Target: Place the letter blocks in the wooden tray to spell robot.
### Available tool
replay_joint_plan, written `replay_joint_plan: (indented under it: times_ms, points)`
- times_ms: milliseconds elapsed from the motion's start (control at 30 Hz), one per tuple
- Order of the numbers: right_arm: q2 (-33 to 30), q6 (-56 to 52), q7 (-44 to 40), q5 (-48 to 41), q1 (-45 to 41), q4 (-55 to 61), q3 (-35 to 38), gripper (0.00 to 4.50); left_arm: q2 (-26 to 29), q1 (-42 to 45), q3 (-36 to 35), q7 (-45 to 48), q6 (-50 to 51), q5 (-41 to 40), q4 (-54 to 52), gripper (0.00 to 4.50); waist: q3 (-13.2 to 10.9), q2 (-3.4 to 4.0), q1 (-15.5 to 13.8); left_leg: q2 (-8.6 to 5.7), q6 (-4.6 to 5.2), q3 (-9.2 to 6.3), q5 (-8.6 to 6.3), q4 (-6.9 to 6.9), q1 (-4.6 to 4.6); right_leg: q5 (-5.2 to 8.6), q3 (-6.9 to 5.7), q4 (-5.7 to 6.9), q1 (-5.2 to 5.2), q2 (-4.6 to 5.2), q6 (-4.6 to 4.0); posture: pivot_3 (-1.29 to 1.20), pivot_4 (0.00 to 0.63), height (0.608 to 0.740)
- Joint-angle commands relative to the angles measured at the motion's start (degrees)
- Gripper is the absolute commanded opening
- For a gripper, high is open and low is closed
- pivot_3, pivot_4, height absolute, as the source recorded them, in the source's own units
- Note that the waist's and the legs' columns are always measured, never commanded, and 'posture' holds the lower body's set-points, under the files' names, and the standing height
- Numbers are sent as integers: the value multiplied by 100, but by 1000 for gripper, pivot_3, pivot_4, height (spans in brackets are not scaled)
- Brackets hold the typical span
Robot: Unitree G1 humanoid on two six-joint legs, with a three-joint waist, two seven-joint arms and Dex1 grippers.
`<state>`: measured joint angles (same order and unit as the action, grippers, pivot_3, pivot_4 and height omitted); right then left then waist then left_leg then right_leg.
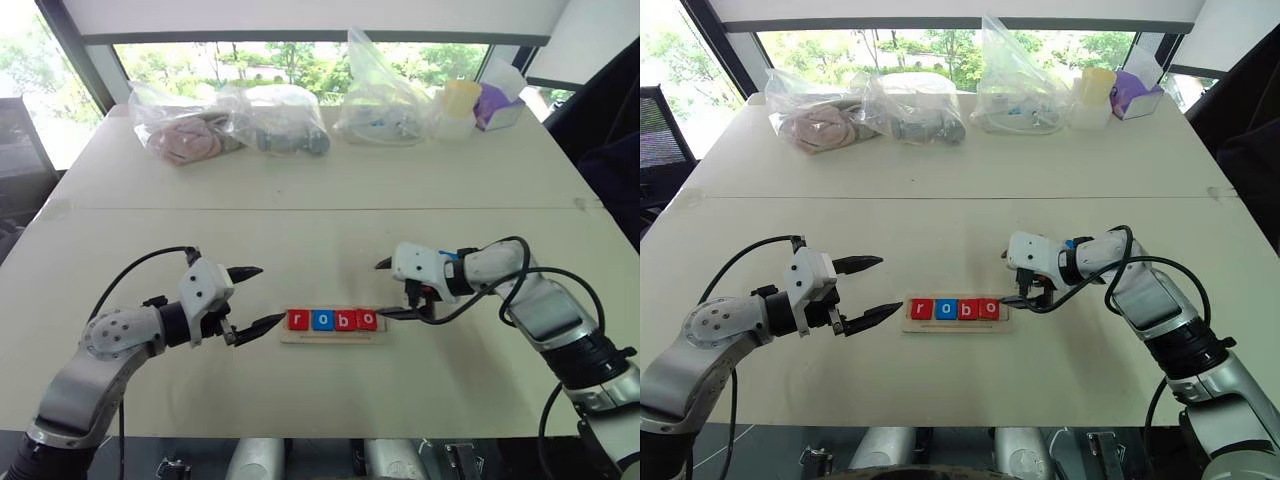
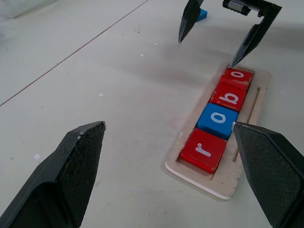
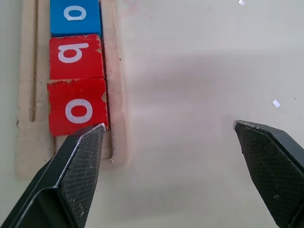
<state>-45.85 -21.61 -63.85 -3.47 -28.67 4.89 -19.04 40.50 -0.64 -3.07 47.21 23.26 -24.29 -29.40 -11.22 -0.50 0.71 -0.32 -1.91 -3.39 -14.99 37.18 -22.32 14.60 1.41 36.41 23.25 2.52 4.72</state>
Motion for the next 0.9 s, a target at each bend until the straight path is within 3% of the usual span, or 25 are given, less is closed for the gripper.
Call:
replay_joint_plan:
  times_ms: [33, 367, 900]
  points:
    - [7, 99, -30, 18, -44, 49, 116, 4452, 14, 18, -71, -7, -16, -55, -145, 4500, 0, 0, 0, 0, 0, 0, 0, 0, 0, 0, 0, 0, 0, 0, 0, 0, 150, 740]
    - [-113, -173, -222, -134, 242, 464, 208, 4452, 12, -55, -63, -30, -48, -26, -215, 4500, 0, 0, -8, 0, 0, -1, 0, -2, -1, 0, 0, 0, 1, 1, 1, 0, 150, 740]
    - [318, -479, -66, -121, 203, 821, 4, 4452, 4, 45, -38, -16, -23, -23, -118, 4500, 0, 0, -1, 0, 0, -1, 0, -1, -1, -1, 0, 1, 1, -1, 1, 0, 150, 740]
